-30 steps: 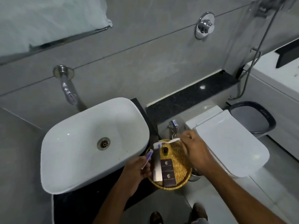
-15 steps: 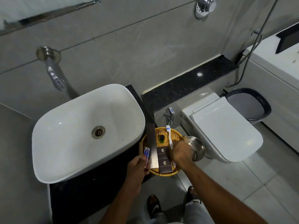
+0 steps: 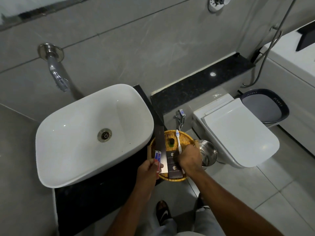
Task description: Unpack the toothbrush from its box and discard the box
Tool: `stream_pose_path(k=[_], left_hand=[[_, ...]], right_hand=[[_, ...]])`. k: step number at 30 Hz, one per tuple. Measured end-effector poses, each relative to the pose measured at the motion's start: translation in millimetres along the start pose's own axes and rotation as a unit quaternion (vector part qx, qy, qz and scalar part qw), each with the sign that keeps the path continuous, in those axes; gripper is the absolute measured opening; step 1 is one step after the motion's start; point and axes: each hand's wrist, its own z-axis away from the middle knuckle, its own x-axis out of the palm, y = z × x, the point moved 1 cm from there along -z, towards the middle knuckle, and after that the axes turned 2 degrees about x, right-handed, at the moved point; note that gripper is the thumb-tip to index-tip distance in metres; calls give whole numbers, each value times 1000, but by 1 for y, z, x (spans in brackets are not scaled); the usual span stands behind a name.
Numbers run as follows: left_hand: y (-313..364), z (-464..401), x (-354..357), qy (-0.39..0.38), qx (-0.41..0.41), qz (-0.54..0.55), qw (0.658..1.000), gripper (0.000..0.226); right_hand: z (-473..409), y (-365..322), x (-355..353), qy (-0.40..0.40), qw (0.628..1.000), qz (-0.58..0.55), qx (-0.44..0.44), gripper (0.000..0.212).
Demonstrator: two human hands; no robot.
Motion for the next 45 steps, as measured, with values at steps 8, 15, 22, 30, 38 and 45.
stream_pose_path(k=[8,15,22,30,38,45], left_hand=[[31,-14,16,-128,133,-228,956,19],[48,-32,39,-275,203,-422,840,22],[36,-31,39,-44,302,-416,857,44],[-18,-22,20,58,295,-601,741,61],[-29,-27,20,34,275,-622,733,63],[-20,-17,20,47,330,-602,726,75]], right_hand=[[17,20,-45,-40,966,-83,-240,26],[13,25,-66,-72,934,140,-321,14],[23,56,-31,59,990,48,-116,8],[24,57,20,141,989,34,31,31],[16,57,38,138,987,66,48,30],[36,66,16,256,959,50,-107,32]])
